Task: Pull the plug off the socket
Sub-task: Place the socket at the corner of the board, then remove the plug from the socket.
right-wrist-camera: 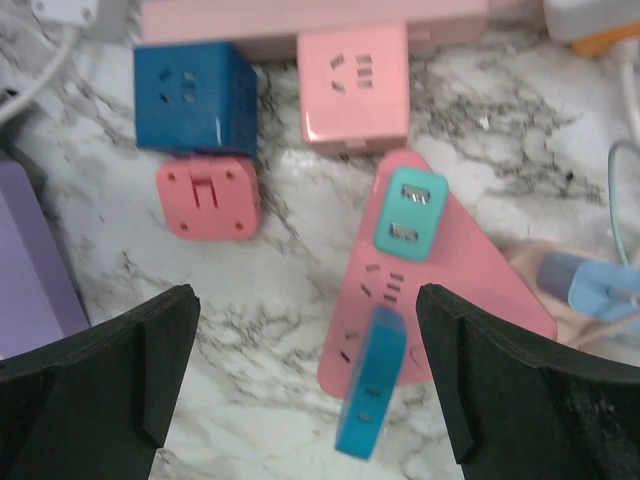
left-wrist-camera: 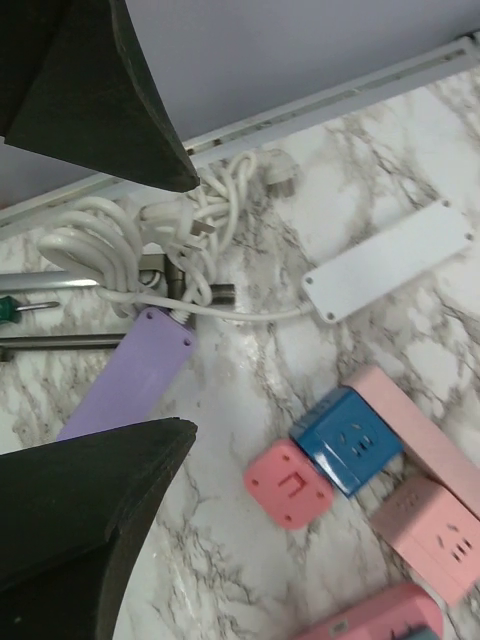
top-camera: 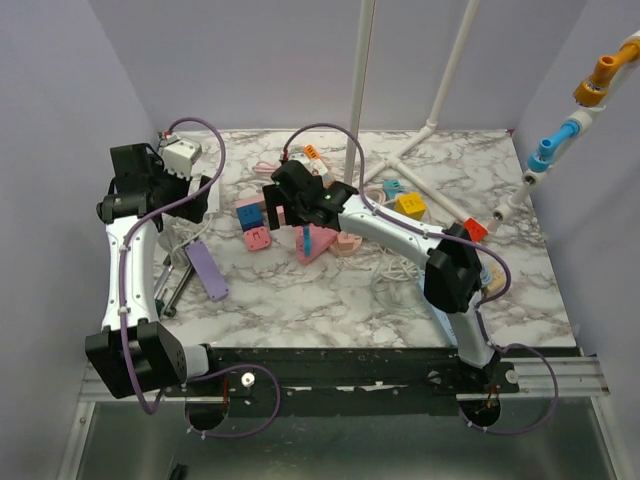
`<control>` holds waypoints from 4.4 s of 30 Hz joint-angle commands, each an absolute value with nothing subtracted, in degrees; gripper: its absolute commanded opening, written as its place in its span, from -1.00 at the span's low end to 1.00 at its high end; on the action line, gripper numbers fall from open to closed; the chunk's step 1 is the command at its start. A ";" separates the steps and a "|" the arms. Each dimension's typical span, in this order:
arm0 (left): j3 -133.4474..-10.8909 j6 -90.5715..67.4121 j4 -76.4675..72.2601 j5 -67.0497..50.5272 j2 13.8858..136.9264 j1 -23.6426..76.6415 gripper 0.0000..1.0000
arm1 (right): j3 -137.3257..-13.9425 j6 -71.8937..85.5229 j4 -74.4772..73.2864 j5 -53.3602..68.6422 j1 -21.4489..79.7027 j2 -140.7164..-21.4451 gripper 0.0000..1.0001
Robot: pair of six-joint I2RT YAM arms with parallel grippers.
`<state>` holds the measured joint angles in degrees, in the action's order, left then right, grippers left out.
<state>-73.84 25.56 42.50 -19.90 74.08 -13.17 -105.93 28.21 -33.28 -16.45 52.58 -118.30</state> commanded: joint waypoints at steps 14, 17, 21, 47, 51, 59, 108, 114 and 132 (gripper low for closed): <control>-87.29 23.80 39.83 -20.21 92.19 -7.07 0.97 | -132.74 22.14 -37.78 -11.07 51.84 -136.00 1.00; -88.82 23.11 39.02 -17.25 94.70 -7.33 0.97 | -132.55 21.14 -35.41 -10.63 52.54 -138.03 1.00; -93.07 20.83 41.86 -15.95 98.47 -8.49 0.97 | -134.65 20.79 -32.39 -9.31 52.99 -141.09 1.00; -87.39 23.73 43.25 -17.16 93.79 -12.17 0.97 | -143.19 20.19 -23.31 -12.85 55.55 -154.22 1.00; -86.09 24.32 43.32 -17.06 92.69 -12.72 0.97 | -139.52 20.76 -19.28 -14.58 55.64 -153.52 0.96; -83.20 25.05 42.84 -16.65 91.14 -13.18 0.97 | -138.19 20.15 -16.18 -14.41 56.66 -152.97 0.36; -75.36 22.99 51.68 -31.87 102.98 7.24 0.97 | -78.49 18.45 7.41 -12.20 66.21 -115.62 -0.22; -73.86 22.15 50.56 -33.24 103.81 8.26 0.97 | -79.57 18.40 8.80 -12.61 66.20 -115.82 -0.22; -75.32 22.28 52.37 -33.81 105.12 9.76 0.02 | -81.10 18.72 14.88 -16.14 66.13 -114.35 -0.25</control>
